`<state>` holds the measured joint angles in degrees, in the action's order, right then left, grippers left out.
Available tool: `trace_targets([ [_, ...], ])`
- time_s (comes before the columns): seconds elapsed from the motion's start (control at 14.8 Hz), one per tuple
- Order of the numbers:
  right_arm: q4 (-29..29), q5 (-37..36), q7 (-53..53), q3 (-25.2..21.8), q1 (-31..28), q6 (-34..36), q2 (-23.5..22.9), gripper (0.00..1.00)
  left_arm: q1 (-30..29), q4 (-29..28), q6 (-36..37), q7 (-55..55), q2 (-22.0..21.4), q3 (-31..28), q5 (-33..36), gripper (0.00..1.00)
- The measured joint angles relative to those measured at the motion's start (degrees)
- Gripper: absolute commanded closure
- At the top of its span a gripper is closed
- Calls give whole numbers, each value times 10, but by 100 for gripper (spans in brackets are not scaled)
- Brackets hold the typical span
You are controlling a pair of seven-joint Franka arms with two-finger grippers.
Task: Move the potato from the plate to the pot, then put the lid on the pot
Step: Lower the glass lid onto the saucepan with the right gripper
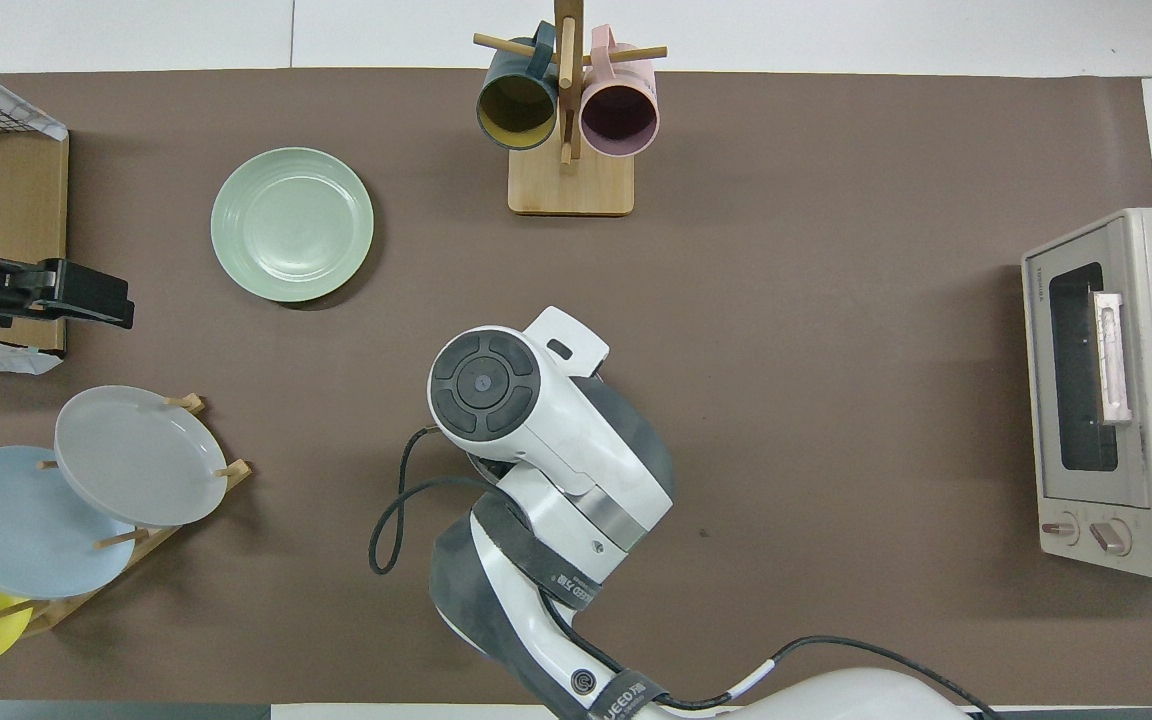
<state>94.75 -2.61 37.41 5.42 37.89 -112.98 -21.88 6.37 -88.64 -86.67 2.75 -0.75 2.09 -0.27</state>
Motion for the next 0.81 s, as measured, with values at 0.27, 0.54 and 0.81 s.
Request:
trace_targets([
  [0.27, -2, 0, 0, -2, -1, -1, 4, 0, 0, 0, 0, 0, 0, 0, 0, 0],
  [0.54, -25, 2, 2, -7, -26, 4, 35, 0, 0, 0, 0, 0, 0, 0, 0, 0],
  [0.81, -88, 14, 2, -8, -67, 71, 58, 0, 0, 0, 0, 0, 0, 0, 0, 0],
])
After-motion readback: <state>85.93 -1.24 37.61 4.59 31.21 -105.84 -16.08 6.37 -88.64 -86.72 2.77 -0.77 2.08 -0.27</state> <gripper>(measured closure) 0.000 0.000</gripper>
